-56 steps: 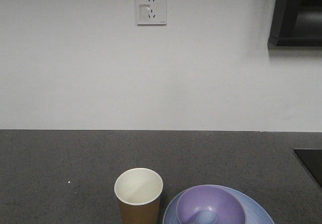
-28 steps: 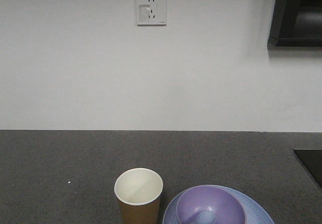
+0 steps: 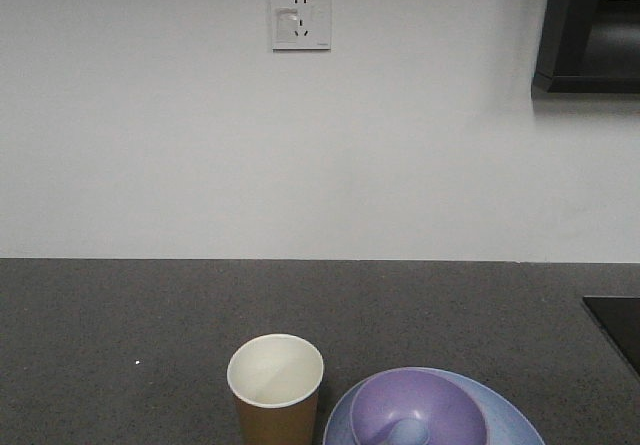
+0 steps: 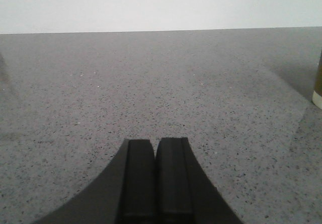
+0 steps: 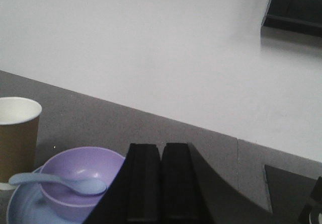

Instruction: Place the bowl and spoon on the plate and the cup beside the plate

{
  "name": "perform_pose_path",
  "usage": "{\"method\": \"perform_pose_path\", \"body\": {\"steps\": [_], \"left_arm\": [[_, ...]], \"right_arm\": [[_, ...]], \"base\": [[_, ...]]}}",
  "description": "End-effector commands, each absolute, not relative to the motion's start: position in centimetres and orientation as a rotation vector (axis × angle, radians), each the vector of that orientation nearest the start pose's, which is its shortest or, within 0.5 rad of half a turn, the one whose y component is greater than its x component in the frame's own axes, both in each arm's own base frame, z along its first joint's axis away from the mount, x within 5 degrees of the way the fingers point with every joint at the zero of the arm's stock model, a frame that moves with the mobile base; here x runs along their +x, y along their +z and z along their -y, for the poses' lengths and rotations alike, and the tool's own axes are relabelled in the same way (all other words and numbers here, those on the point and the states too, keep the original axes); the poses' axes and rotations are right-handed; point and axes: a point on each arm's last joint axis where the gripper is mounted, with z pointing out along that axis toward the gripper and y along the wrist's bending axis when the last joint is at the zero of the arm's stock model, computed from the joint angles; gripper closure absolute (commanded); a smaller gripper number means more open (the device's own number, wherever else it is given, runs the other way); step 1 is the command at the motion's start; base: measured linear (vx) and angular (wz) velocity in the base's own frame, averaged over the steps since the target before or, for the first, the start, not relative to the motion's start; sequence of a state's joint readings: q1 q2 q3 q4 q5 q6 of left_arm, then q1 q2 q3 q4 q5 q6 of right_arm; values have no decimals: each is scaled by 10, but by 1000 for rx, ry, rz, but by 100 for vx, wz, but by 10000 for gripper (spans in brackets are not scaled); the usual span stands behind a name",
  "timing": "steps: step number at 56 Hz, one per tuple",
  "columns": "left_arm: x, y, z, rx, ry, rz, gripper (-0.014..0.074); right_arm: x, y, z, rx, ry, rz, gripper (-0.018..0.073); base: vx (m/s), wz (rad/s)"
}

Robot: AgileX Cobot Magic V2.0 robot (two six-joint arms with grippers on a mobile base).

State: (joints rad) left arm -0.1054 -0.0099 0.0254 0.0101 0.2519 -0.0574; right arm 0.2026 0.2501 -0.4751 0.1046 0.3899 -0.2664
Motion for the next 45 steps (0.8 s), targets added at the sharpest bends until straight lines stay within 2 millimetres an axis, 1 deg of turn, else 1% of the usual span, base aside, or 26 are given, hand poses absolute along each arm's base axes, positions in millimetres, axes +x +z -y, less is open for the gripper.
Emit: {"method": "perform_pose_path", "body": {"steps": [1, 6, 10, 14, 18, 21, 45], "left_arm": [[55, 198, 6, 45, -116, -1644, 599], [55, 198, 6, 45, -116, -1644, 599], [55, 198, 6, 45, -116, -1644, 599], [55, 198, 6, 45, -116, -1644, 599], [55, 198, 6, 45, -116, -1644, 599], [55, 198, 6, 45, -116, -1644, 599], [55, 198, 6, 45, -116, -1644, 599]], "right_arm": [[61, 305, -14, -308, 37, -1590, 571], [64, 260, -10, -230, 23, -1640, 571], [63, 230, -6, -147, 12, -1637, 571], [61, 210, -4, -81, 13, -1602, 571], [59, 198, -3, -37, 32, -1554, 571], [57, 198, -2, -13, 52, -1556, 571], [57, 198, -2, -22, 39, -1549, 571]], "base": [[0, 0], [0, 0], [0, 0], [0, 0], [0, 0], [0, 0], [0, 0]]}}
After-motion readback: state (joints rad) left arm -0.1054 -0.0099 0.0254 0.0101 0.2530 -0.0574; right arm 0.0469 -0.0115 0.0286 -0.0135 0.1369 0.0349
